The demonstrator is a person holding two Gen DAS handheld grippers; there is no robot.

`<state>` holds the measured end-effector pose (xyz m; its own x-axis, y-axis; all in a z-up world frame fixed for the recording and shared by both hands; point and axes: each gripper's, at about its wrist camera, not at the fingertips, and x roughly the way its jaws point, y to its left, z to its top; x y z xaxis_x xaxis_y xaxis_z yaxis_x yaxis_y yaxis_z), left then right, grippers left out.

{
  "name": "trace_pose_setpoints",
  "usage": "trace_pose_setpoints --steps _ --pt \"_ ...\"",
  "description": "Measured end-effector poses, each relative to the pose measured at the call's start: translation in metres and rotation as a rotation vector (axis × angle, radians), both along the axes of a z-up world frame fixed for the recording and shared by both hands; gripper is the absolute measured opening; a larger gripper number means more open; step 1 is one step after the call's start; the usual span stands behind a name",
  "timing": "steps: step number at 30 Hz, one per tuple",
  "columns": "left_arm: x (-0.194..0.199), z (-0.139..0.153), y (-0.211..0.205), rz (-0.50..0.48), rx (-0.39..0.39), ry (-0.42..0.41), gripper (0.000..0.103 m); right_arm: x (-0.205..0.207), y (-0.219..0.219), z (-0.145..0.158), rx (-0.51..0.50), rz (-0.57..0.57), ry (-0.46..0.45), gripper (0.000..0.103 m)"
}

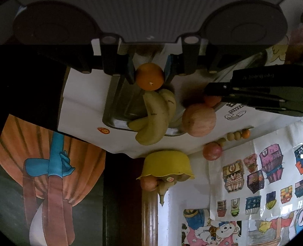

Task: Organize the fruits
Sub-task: 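Lower the tomato into the metal tray while right gripper lowers the tangerine there, then open left gripper releasing the tomato while right gripper releases the tangerine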

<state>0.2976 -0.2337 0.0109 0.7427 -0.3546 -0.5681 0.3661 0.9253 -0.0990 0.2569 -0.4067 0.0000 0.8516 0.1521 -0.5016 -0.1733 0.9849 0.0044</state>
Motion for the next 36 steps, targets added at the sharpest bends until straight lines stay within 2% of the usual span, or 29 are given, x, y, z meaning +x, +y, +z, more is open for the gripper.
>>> trace_pose_setpoints --steps 7,13,18,20,22,24,26,32,36 --pt "0.003 -0.003 -0.001 -0.002 0.003 0.015 0.027 0.005 0.004 -0.005 -0.027 -0.004 0.008 0.037" --pt "0.007 -0.009 0.000 0.011 0.000 0.030 0.030 0.007 0.000 -0.008 -0.010 -0.014 0.016 0.040" --pt "0.002 -0.006 0.004 0.015 -0.021 0.032 0.046 0.000 -0.001 -0.008 0.013 -0.024 0.001 0.050" --pt "-0.002 -0.002 0.008 0.015 -0.035 0.022 0.051 -0.007 0.000 -0.005 0.012 -0.033 -0.018 0.062" --pt "-0.007 0.003 0.012 0.016 -0.047 0.010 0.058 -0.014 0.001 -0.002 0.002 -0.040 -0.038 0.066" --pt "-0.012 0.009 0.017 0.027 -0.064 -0.004 0.069 -0.022 0.003 0.002 0.002 -0.050 -0.054 0.071" --pt "-0.017 0.015 0.025 0.045 -0.084 -0.020 0.077 -0.029 0.003 0.006 0.005 -0.069 -0.073 0.085" --pt "-0.036 0.033 0.050 0.082 -0.129 -0.084 0.099 -0.051 0.011 0.022 0.001 -0.114 -0.115 0.102" --pt "-0.054 0.042 0.072 0.096 -0.136 -0.130 0.102 -0.067 0.024 0.034 -0.011 -0.123 -0.154 0.103"
